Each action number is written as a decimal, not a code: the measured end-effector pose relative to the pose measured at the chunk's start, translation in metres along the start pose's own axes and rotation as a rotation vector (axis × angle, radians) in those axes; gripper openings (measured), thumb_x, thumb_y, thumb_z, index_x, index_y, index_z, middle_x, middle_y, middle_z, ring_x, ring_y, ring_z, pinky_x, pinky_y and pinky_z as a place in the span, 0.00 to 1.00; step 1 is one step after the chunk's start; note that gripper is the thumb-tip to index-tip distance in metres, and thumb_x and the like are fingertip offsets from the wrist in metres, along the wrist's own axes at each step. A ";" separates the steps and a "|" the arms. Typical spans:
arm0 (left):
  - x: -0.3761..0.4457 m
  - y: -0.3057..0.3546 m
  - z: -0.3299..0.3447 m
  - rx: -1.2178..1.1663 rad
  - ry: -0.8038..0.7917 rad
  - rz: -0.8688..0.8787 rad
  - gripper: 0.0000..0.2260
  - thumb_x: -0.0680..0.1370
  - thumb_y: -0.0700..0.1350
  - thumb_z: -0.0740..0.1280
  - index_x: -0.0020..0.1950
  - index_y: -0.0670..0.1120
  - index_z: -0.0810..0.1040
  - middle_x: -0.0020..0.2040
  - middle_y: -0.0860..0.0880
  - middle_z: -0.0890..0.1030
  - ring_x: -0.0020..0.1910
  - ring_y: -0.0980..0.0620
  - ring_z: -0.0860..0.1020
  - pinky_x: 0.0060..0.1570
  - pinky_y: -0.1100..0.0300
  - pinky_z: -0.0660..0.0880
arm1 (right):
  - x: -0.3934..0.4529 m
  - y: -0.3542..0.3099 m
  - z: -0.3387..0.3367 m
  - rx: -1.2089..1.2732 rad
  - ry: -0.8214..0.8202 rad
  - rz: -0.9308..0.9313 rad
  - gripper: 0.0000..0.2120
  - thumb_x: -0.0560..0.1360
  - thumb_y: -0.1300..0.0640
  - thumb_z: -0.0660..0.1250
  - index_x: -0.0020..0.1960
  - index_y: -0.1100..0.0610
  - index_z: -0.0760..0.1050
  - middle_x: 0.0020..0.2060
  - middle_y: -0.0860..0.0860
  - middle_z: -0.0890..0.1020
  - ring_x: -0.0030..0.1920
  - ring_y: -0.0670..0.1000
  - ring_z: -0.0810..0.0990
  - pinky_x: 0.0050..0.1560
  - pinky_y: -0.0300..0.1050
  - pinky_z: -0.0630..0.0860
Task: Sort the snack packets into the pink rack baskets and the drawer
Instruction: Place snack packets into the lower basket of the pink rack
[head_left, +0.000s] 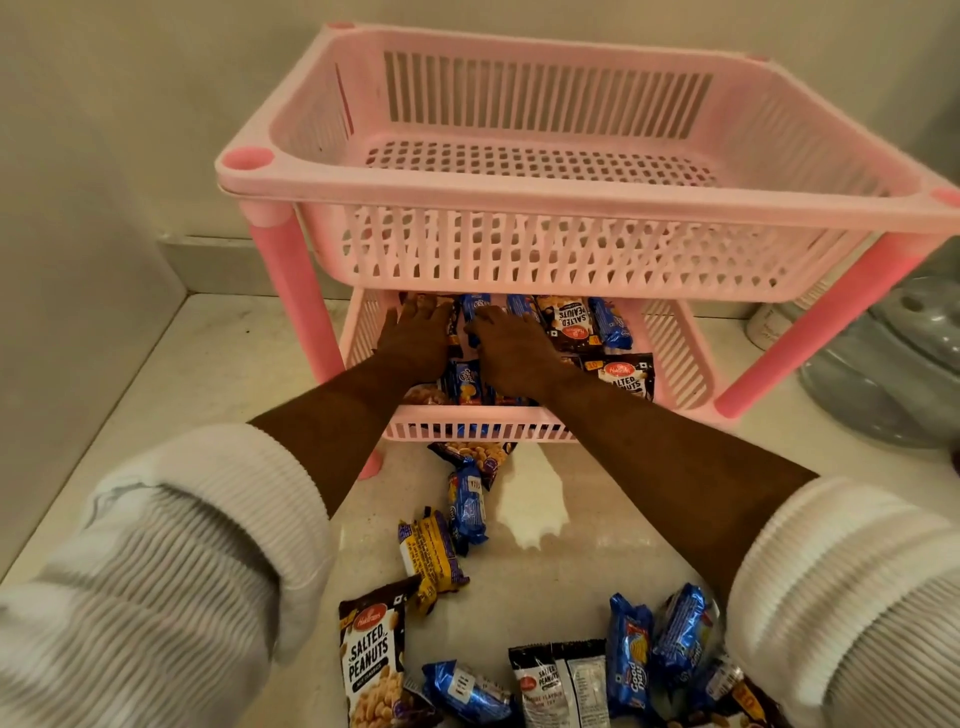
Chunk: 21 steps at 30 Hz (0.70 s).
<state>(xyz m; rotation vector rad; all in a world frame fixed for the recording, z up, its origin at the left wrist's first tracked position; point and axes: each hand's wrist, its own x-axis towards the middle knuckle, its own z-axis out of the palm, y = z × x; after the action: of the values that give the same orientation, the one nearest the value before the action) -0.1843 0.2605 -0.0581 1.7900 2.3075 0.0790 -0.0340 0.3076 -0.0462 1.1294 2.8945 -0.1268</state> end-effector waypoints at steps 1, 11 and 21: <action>0.000 0.000 0.000 -0.012 -0.001 -0.005 0.35 0.80 0.49 0.64 0.81 0.49 0.46 0.81 0.45 0.46 0.80 0.42 0.43 0.76 0.40 0.44 | 0.000 0.000 0.000 0.010 0.001 0.006 0.31 0.71 0.58 0.72 0.73 0.56 0.70 0.73 0.55 0.68 0.71 0.60 0.70 0.71 0.63 0.67; -0.024 0.020 -0.018 -0.011 0.128 0.083 0.34 0.77 0.51 0.67 0.78 0.46 0.57 0.79 0.44 0.57 0.78 0.42 0.55 0.76 0.42 0.53 | -0.027 -0.005 -0.013 0.112 0.034 0.015 0.27 0.74 0.60 0.71 0.72 0.57 0.72 0.68 0.57 0.72 0.68 0.59 0.71 0.69 0.56 0.71; -0.131 0.060 -0.027 -0.270 0.450 0.270 0.20 0.72 0.35 0.66 0.65 0.43 0.75 0.61 0.43 0.77 0.61 0.42 0.74 0.61 0.49 0.71 | -0.130 -0.010 -0.046 0.332 0.427 0.002 0.16 0.77 0.60 0.65 0.65 0.59 0.77 0.62 0.57 0.78 0.62 0.59 0.75 0.61 0.53 0.74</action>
<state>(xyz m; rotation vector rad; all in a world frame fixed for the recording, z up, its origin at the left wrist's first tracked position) -0.1017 0.1522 -0.0025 2.0832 2.1588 0.8738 0.0550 0.2166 0.0080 1.3538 3.3369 -0.4316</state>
